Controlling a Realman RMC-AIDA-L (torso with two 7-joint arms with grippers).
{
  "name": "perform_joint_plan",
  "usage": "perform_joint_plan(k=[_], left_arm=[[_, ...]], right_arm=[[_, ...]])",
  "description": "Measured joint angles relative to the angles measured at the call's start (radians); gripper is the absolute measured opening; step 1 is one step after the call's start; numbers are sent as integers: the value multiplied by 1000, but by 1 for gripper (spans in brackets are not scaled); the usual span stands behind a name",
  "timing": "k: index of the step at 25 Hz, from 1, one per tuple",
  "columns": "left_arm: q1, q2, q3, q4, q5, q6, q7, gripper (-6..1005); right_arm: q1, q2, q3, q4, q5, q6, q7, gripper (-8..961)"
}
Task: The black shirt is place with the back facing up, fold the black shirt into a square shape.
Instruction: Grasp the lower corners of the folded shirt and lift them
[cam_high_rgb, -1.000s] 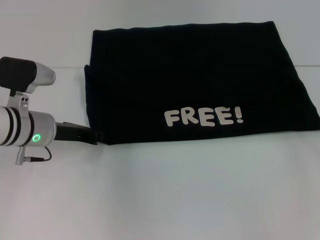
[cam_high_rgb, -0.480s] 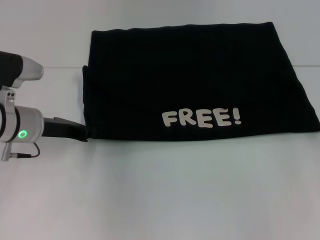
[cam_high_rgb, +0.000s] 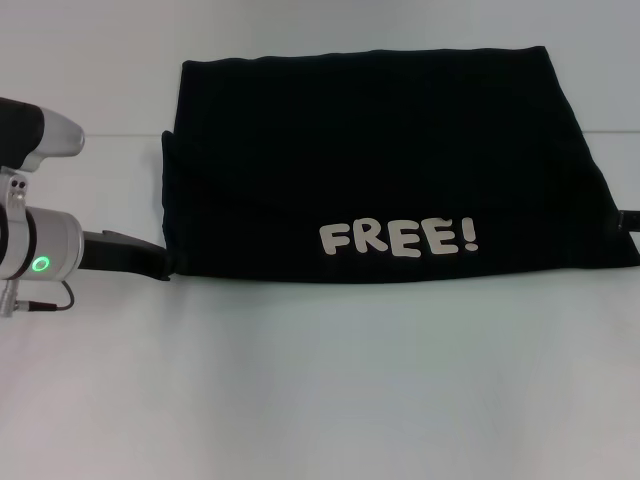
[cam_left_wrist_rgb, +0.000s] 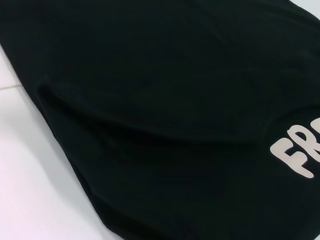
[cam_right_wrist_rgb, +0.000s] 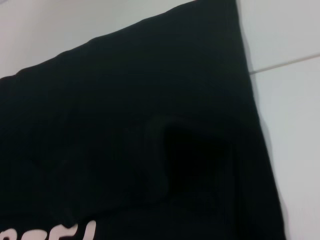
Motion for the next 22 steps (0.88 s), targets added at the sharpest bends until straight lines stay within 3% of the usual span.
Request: perform_joint_plan(k=[9,22], left_arm=[[-9,4,4,-5,0,-8,-1,-1],[-20,8,4,-9,0,-10,-2,-1]], right_arm=[[59,9,-56,101,-1,140,1,836],[74,28,-83,153,-2,251,-3,803]])
